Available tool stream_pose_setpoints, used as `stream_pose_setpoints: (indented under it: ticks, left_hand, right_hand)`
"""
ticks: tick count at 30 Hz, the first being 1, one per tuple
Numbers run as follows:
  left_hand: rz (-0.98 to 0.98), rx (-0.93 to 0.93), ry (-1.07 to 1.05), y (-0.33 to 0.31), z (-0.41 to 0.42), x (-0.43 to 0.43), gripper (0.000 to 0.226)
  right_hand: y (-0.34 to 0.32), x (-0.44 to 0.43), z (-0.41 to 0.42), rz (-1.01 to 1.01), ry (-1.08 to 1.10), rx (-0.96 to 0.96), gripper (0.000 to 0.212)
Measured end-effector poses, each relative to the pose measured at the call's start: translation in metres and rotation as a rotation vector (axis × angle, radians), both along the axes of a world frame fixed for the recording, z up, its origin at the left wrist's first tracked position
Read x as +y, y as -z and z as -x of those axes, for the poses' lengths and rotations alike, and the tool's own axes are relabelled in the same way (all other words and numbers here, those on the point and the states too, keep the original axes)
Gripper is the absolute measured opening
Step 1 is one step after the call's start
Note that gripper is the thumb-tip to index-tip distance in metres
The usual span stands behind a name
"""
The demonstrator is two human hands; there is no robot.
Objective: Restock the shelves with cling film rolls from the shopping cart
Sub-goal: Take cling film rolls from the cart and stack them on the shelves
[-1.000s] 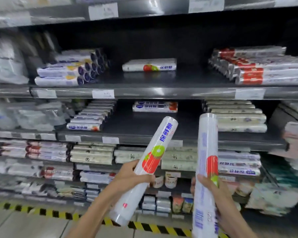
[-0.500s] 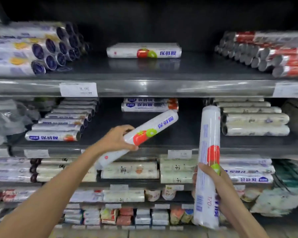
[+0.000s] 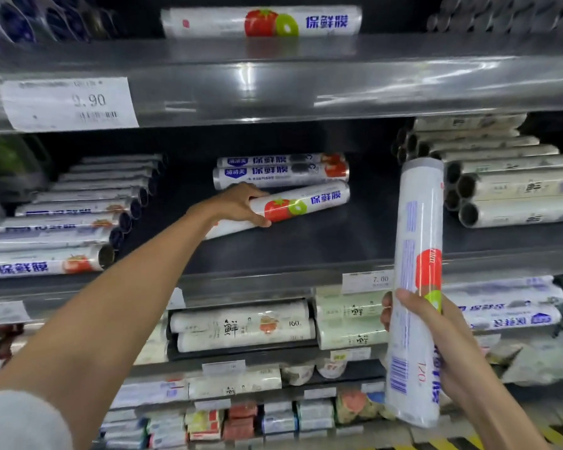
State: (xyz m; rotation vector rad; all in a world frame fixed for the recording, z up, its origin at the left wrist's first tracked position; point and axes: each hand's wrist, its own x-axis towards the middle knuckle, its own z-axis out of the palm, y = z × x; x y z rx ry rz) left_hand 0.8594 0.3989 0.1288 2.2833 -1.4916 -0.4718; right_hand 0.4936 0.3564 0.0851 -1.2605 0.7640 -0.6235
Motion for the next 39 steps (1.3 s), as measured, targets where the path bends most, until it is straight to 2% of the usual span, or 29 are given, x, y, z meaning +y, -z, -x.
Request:
stream_pose_setpoints:
  ticks: [2,6,9,11,14,15,19,28,32,35,36,39]
  left_hand:
    - [0.037,-0.021,-0.013,0.002,-0.008,-0.01,0.06]
    - [0.073,-0.234,-0.099,0.011,-0.015,-0.019,0.061]
    - [0.092,-0.321,-0.125,0.016,-0.022,-0.023,0.061]
    - [0.155,-0.292,-0.154,0.017,-0.027,-0.026,0.056]
    - [0.272,-0.193,-0.195,0.022,-0.026,-0.033,0.052]
    - [0.305,-0.184,-0.208,0.024,-0.025,-0.036,0.051]
    - [0.362,-0.219,-0.252,0.031,-0.023,-0.046,0.051]
    - [0.441,-0.332,-0.306,0.036,-0.033,-0.061,0.045]
    - [0.425,-0.31,-0.339,0.035,-0.028,-0.066,0.051]
    - [0.41,-0.179,-0.264,0.032,-0.035,-0.06,0.05]
    - [0.395,-0.163,-0.229,0.03,-0.039,-0.057,0.046]
    - [0.355,-0.253,-0.209,0.028,-0.046,-0.057,0.041]
  right_hand:
    - [-0.001,-0.001,-0.005,0.021,0.001,0.006,0.102]
    - [-0.007,-0.004,-0.014,0.008,-0.004,-0.018,0.103]
    - [-0.012,-0.008,-0.018,0.031,0.01,-0.042,0.105]
    - [-0.016,-0.012,-0.02,0.044,0.019,-0.058,0.095]
    - [-0.016,-0.02,-0.017,-0.007,0.041,-0.095,0.055]
    - [-0.016,-0.023,-0.015,-0.017,0.054,-0.091,0.051]
    - [-0.011,-0.032,-0.01,-0.012,0.09,-0.07,0.079]
    - [-0.009,-0.039,-0.009,-0.019,0.077,-0.113,0.054]
    - [-0.01,-0.041,-0.011,-0.032,0.068,-0.102,0.059]
    - [-0.009,-0.041,-0.012,-0.041,0.067,-0.094,0.074]
    - [-0.009,-0.041,-0.013,-0.047,0.064,-0.097,0.072]
    - [-0.009,-0.041,-0.018,-0.072,0.046,-0.129,0.047]
